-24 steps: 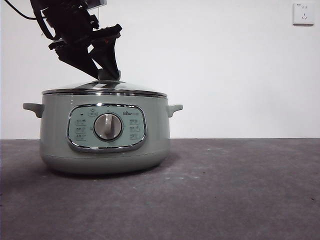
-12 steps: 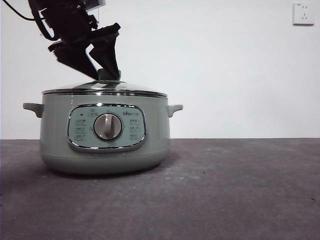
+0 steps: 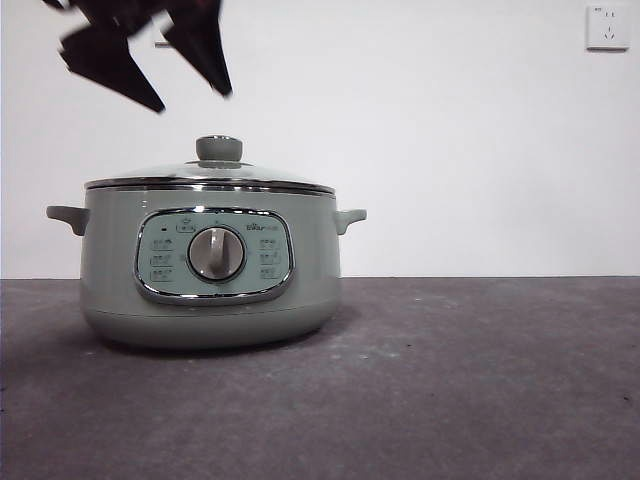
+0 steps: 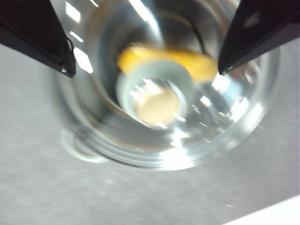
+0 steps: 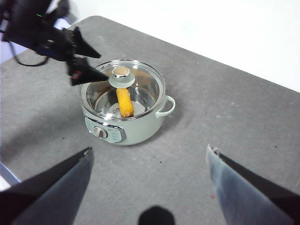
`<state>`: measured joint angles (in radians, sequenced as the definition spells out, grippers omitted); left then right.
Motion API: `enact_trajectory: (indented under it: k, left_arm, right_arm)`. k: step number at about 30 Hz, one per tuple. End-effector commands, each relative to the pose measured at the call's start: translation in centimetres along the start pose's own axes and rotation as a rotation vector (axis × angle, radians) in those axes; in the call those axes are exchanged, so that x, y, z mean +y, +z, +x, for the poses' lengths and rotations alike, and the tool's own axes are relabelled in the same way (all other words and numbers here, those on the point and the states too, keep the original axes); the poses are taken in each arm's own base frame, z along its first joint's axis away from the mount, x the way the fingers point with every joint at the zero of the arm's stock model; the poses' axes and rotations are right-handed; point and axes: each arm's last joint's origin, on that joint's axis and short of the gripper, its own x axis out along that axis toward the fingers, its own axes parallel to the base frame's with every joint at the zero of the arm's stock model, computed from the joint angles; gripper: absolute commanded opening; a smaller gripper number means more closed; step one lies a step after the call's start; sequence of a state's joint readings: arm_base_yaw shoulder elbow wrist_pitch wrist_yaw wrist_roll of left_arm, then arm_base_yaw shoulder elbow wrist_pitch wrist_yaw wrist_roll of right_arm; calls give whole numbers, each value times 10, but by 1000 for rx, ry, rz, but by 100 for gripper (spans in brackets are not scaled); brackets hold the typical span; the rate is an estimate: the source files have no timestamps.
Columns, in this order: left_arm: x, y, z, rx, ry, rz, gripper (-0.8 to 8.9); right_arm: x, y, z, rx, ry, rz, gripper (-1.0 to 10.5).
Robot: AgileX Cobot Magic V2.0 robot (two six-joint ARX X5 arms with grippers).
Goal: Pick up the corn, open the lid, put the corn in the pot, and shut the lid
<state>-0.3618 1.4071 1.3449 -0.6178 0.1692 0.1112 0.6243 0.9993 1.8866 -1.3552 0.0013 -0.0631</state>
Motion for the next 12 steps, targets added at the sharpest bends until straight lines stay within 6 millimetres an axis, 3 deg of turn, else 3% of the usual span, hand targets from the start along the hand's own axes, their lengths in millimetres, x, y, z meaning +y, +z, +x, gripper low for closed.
enact_trajectory:
  k: [1, 7, 12]
  left_arm:
    - [-7, -2, -30, -7, -68, -8, 530]
    - [-22, -21, -98, 1, -105, -17, 530]
    - [-32, -41, -142, 8, -106, -38, 530]
  right_arm:
    - [0, -3, 4, 40, 6, 8, 408]
    - [1, -4, 13, 73, 36, 8, 408]
    - [2, -14, 33, 155, 54, 10, 408]
